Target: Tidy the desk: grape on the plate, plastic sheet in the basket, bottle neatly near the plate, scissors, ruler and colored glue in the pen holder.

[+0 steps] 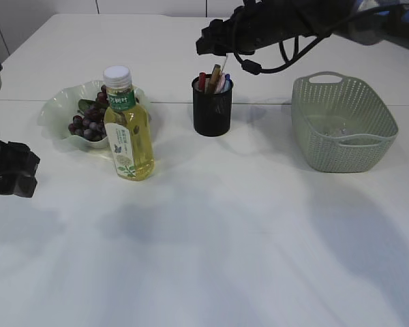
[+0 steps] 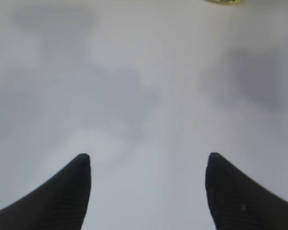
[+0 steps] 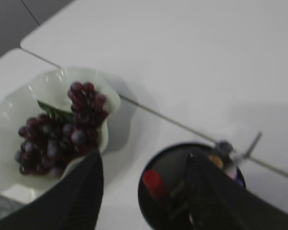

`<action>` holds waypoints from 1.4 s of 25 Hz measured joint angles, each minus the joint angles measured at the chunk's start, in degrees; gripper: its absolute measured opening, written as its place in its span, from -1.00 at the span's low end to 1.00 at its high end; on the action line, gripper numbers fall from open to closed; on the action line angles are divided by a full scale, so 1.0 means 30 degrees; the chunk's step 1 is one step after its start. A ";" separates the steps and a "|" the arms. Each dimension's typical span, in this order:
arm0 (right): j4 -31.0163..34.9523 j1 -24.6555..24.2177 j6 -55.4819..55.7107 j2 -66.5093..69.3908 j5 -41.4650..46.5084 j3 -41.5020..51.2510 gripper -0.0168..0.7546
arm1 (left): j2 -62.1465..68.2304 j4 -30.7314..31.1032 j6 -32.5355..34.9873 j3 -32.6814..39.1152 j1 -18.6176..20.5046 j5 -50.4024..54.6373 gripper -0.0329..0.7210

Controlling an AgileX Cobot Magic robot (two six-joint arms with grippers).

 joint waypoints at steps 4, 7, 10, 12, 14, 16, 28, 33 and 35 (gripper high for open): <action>-0.7457 0.0000 0.7683 -0.1433 0.3656 0.0000 0.18 | 0.0000 0.0000 0.0000 0.0000 0.0000 0.0511 0.53; -1.0222 0.0000 1.0480 -0.2884 0.6180 0.0000 0.18 | 0.0000 0.0000 0.0000 0.0000 0.0000 0.0537 0.53; -1.1870 -0.0043 1.1589 -0.4412 0.8704 -0.0087 0.18 | 0.0000 0.0000 0.0000 0.0000 0.0000 0.0537 0.53; -1.2751 -0.0043 1.2290 -0.5222 1.0497 -0.0133 0.18 | 0.0000 0.0000 0.0000 0.0000 0.0101 0.0537 0.53; -1.3472 -0.0043 1.2884 -0.5696 1.1477 -0.0168 0.18 | -0.0247 0.0000 0.0000 0.0000 0.0202 0.0537 0.53; -1.4155 -0.0043 1.3728 -0.6242 1.1650 0.0139 0.18 | -0.0781 0.0045 0.0000 0.0000 0.0495 0.0537 0.53; -1.8125 -0.0043 1.4875 -1.3237 1.1993 0.5959 0.18 | -0.5904 0.0696 0.0000 0.0000 0.4094 0.3313 0.53; -1.8437 -0.0043 1.4875 -1.7515 1.2005 0.9517 0.18 | -0.8865 0.0770 0.0000 0.0000 0.4094 0.6024 0.52; -1.8437 -0.0043 1.4875 -1.9194 1.2005 1.0855 0.18 | -1.0139 0.0770 0.0000 0.0000 0.4094 0.7123 0.51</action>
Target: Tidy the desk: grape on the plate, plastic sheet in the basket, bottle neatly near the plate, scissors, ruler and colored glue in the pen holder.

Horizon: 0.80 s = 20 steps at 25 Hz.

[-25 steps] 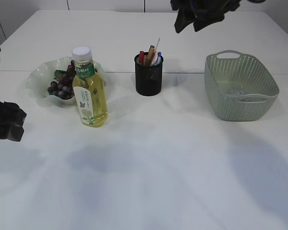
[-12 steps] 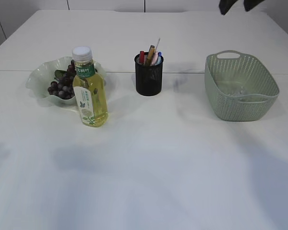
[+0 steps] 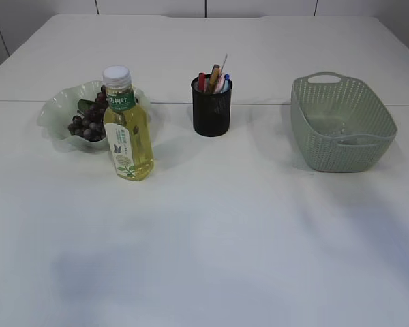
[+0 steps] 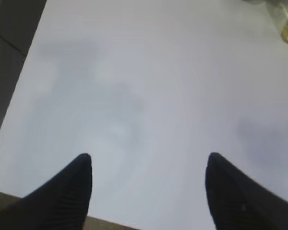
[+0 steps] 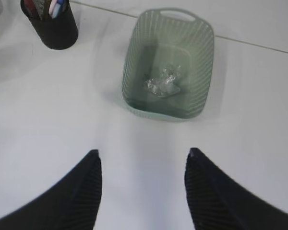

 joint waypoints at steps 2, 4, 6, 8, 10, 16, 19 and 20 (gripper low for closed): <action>0.0000 0.0000 0.0000 -0.1888 0.0040 0.1721 0.18 | -0.1349 0.0000 0.0000 0.0000 0.0000 0.1186 0.47; 0.0000 0.0000 0.0097 -0.3725 0.0085 0.3483 0.18 | -0.2917 0.0000 0.0000 0.0000 0.0000 0.1720 0.42; -0.0013 0.0000 0.0493 -0.5679 0.0083 0.5037 0.18 | -0.4355 0.0000 0.0000 0.0000 0.0000 0.1997 0.39; -0.0013 0.0000 0.0856 -0.7919 0.0122 0.6603 0.18 | -0.5895 -0.0047 0.0000 0.0000 0.0000 0.2119 0.38; -0.0013 0.0000 0.1012 -1.0093 0.0161 0.7822 0.18 | -0.7269 -0.0289 0.0000 0.0000 0.0000 0.2204 0.38; -0.0013 0.0000 0.1049 -1.7224 0.0362 1.0023 0.18 | -1.0732 -0.0675 0.0671 0.0000 0.0000 0.2387 0.35; -0.0013 0.0000 0.1049 -2.0071 0.0405 1.0635 0.18 | -1.2042 -0.0984 0.1531 0.0000 0.0000 0.2418 0.33; -0.0013 0.0000 0.1049 -2.0826 0.0442 1.0838 0.18 | -1.2490 -0.1086 0.1745 0.0000 0.0000 0.2418 0.33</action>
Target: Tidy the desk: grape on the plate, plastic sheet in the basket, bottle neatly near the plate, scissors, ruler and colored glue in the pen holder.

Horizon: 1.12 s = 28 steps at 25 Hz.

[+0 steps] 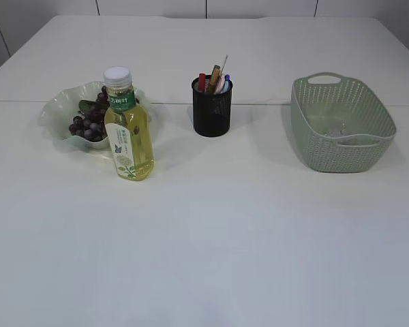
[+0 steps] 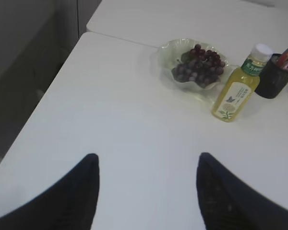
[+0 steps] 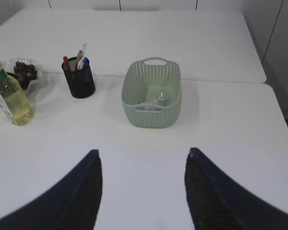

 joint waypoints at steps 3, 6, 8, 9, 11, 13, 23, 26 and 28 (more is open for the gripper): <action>0.0156 0.0000 0.0000 -0.2410 0.0000 0.0636 0.18 | -0.1244 -0.0312 0.0448 0.0000 0.0000 0.0044 0.32; 0.0913 0.0000 0.0029 -0.4274 0.0087 0.1400 0.18 | -0.2420 -0.0684 0.0579 0.0000 0.0000 0.0082 0.31; 0.1478 0.0000 0.0029 -0.5234 0.0124 0.1942 0.18 | -0.3105 -0.0967 0.0615 0.0292 0.0000 0.0082 0.30; 0.1778 0.0000 0.0029 -0.5650 0.0135 0.2264 0.18 | -0.3309 -0.1003 0.0615 0.0509 0.0000 0.0165 0.30; 0.2312 0.0000 0.0029 -0.5979 0.0168 0.2879 0.18 | -0.3389 -0.1243 0.0657 0.1131 0.0000 0.0165 0.30; 0.2883 0.0000 0.0029 -0.6000 0.0178 0.3666 0.18 | -0.3389 -0.1551 0.0788 0.1872 0.0000 0.0165 0.30; 0.3001 0.0000 -0.0781 -0.6000 -0.0065 0.8987 0.18 | -0.3389 -0.2357 0.2882 0.5672 0.0000 -0.0265 0.29; 0.2974 0.0000 -0.1292 -0.6000 -0.0838 1.0195 0.18 | -0.3389 -0.2426 0.3123 0.6321 0.0000 -0.1087 0.28; 0.2795 0.0000 -0.1719 -0.6000 -0.1714 1.0363 0.18 | -0.3389 -0.2426 0.3272 0.6456 0.0000 -0.1666 0.27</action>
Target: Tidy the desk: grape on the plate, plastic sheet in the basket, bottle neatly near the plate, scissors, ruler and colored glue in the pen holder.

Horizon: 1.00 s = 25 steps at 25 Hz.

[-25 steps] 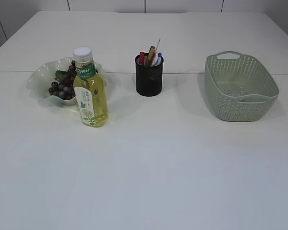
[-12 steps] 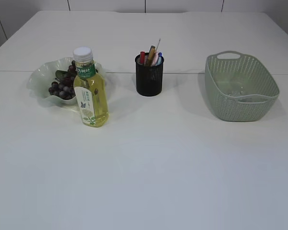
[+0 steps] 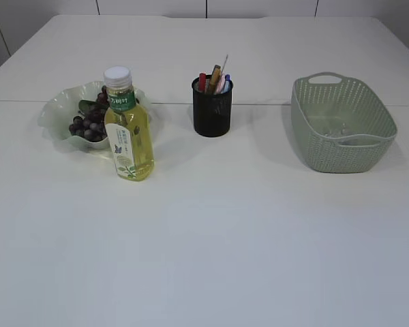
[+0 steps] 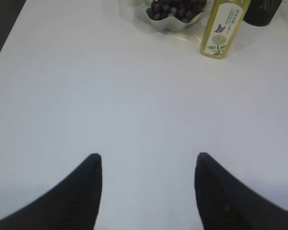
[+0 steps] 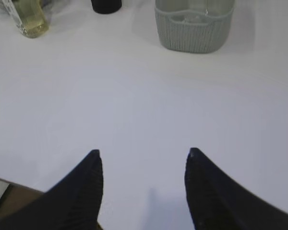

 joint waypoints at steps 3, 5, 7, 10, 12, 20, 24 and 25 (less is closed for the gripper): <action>-0.0267 0.0000 -0.0556 0.0000 -0.0642 0.0245 0.18 | 0.0000 0.0000 0.0287 0.0145 0.0000 -0.0474 0.23; -0.0267 0.0000 -0.0689 0.0000 -0.0642 0.0465 0.18 | 0.0000 0.0000 0.0517 0.0311 0.0000 -0.0854 0.19; -0.0267 0.0000 -0.0761 0.0000 -0.0642 0.0507 0.18 | 0.0000 0.0000 0.0547 0.0423 0.0000 -0.1032 0.17; -0.0267 0.0000 -0.0843 0.0000 -0.0642 0.0516 0.18 | 0.0000 0.0000 0.0593 0.0426 0.0000 -0.1206 0.15; -0.0366 0.0000 -0.0843 0.0000 -0.0642 0.0516 0.18 | 0.0000 0.0000 0.0593 0.0494 0.0000 -0.1243 0.14; -0.0267 -0.0174 -0.0843 0.0000 -0.0642 0.0516 0.18 | 0.0000 0.0035 0.0593 0.0522 0.0000 -0.1314 0.12; -0.0267 -0.1942 -0.0843 0.0000 -0.0642 0.0516 0.18 | 0.0000 0.0035 0.0593 0.0522 0.0000 -0.1314 0.10; -0.0267 -0.2458 -0.0843 0.0000 -0.0642 0.0516 0.18 | 0.0000 0.0035 0.0593 0.0522 0.0000 -0.1314 0.10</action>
